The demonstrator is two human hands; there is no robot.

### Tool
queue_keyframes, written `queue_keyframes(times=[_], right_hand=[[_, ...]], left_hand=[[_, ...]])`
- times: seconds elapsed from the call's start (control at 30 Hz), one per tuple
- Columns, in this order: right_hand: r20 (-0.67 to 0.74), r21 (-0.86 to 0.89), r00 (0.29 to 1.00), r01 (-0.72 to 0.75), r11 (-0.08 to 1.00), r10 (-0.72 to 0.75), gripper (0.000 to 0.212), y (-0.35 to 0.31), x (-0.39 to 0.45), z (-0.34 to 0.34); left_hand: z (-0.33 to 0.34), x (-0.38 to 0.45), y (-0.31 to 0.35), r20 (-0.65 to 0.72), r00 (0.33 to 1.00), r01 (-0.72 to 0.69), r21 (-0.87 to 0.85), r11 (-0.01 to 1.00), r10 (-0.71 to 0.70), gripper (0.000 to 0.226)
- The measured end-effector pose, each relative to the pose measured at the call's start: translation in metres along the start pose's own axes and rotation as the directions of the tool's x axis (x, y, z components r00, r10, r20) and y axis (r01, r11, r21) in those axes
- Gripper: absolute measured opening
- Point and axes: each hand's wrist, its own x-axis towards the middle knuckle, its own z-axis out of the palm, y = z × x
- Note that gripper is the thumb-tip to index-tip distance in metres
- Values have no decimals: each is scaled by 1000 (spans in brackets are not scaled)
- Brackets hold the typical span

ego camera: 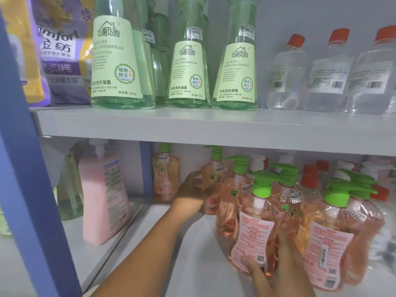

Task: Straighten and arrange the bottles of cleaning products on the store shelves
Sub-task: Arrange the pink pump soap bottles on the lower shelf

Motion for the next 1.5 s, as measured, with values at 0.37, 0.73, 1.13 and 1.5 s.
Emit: queue_keyframes(times=[0.37, 0.73, 1.13, 1.5], right_hand=[[66, -9, 998, 13, 1000, -12, 130, 2, 8, 3], [49, -40, 998, 52, 998, -50, 127, 1, 2, 0], [55, -41, 997, 53, 998, -50, 134, -4, 2, 1], [51, -28, 997, 52, 998, -51, 127, -1, -1, 1]], left_hand=[[-35, 12, -13, -48, 996, -54, 363, 930, 76, 38], [-45, 5, -15, -403, 909, 156, 559, 814, 102, 19], [-15, -7, 0, -144, 970, -51, 668, 743, 196, 43], [-8, -10, 3, -80, 992, -54, 428, 902, 98, 25]])
